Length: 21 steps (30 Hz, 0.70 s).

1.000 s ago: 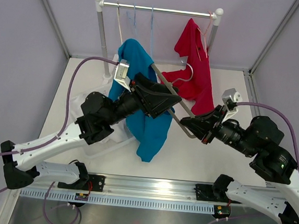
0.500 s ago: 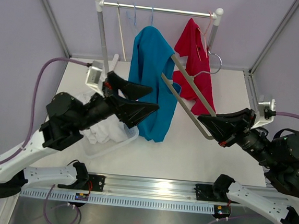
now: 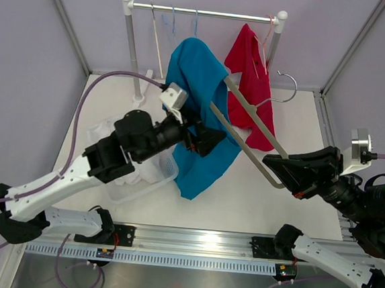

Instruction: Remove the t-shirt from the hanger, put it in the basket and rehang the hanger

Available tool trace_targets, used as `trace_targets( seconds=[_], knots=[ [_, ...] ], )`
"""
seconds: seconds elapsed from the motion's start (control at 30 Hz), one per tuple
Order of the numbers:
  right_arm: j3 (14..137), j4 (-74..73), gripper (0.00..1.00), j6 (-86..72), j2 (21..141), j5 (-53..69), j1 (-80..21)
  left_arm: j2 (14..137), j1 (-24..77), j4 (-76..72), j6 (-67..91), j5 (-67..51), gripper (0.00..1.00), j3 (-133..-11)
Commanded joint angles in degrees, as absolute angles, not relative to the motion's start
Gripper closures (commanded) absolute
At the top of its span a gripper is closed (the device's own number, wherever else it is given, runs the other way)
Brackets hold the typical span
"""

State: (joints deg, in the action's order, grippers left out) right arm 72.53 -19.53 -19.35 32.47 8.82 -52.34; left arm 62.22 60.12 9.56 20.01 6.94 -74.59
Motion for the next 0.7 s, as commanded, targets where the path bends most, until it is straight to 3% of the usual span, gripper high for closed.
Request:
trace_targets(
  seconds=[0.0,0.03,0.07,0.1,0.13,0.17,0.3,0.4,0.53,0.67],
  knots=[
    [75.8,-13.3,1.00,-20.8,30.2,13.0,-52.1,66.1,60.2,12.9,14.0,10.5,0.01,-82.3],
    [75.7,-13.7,1.00,-21.1,29.9,13.3,-52.1,66.6,60.2,13.3,13.2,11.9,0.02,-83.2],
    [75.6,-14.1,1.00,-21.2,29.4,13.4,-52.1,67.0,60.2,13.7,11.7,14.5,0.14,-83.9],
    [75.3,-15.1,1.00,-21.2,28.5,12.8,-52.1,66.5,60.2,14.0,11.3,15.8,0.40,-85.0],
    [74.8,-15.8,1.00,-21.0,27.8,12.0,-52.1,65.9,60.2,14.2,10.9,17.1,0.88,-85.2],
    [74.4,-16.5,1.00,-21.0,27.2,11.3,-52.1,65.0,60.2,14.4,10.7,18.6,1.00,-85.2],
    [71.5,-19.0,1.00,-22.3,22.0,9.0,-52.1,58.8,60.2,16.0,9.6,25.8,1.00,-86.0],
    [68.7,-21.5,1.00,-23.8,18.2,8.2,-52.1,57.3,60.2,18.3,9.5,24.6,1.00,-91.6],
    [64.8,-29.0,1.00,-24.4,14.1,1.2,-52.1,58.3,60.2,22.9,9.1,23.0,1.00,-103.5],
    [60.7,-36.1,1.00,-26.4,11.1,-11.7,-52.1,61.2,60.2,31.0,5.5,29.2,1.00,-116.8]
  ],
)
